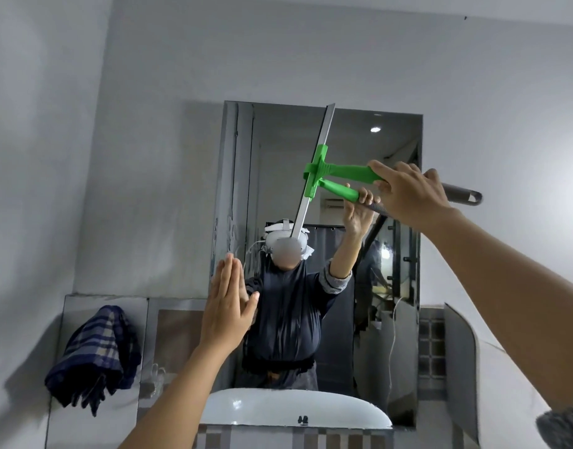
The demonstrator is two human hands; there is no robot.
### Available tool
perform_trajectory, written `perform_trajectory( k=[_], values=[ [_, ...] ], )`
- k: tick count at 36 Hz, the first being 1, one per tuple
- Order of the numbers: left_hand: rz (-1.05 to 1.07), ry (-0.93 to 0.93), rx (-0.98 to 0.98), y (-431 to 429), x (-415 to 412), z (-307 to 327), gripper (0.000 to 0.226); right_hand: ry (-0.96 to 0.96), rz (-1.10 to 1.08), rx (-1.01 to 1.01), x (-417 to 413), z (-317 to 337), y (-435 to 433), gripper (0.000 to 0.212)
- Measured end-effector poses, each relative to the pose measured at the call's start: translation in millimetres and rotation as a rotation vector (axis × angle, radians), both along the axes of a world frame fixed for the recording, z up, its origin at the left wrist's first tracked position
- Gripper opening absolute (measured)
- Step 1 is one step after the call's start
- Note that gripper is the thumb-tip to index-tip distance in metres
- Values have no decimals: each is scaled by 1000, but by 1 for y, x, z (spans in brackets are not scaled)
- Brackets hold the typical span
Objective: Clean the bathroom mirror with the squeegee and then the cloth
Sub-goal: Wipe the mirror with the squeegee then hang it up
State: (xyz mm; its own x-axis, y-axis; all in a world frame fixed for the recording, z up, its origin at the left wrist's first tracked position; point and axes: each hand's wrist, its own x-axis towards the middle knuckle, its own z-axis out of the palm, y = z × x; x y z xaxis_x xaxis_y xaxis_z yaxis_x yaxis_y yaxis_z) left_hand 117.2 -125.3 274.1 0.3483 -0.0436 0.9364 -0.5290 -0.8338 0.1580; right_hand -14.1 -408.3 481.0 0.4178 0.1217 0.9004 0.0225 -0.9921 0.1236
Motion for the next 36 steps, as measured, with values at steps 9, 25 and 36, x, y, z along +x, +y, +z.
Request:
perform_trajectory(
  k=[9,25,36],
  values=[
    [-14,6,-28,-2,0,0,78,-9,6,60,-4,-11,-21,36],
    [-17,42,-37,-3,0,0,80,19,-23,179,-9,-31,-54,36],
    [-49,52,-24,0,-1,-2,80,51,5,342,-9,-59,-60,34]
  ],
)
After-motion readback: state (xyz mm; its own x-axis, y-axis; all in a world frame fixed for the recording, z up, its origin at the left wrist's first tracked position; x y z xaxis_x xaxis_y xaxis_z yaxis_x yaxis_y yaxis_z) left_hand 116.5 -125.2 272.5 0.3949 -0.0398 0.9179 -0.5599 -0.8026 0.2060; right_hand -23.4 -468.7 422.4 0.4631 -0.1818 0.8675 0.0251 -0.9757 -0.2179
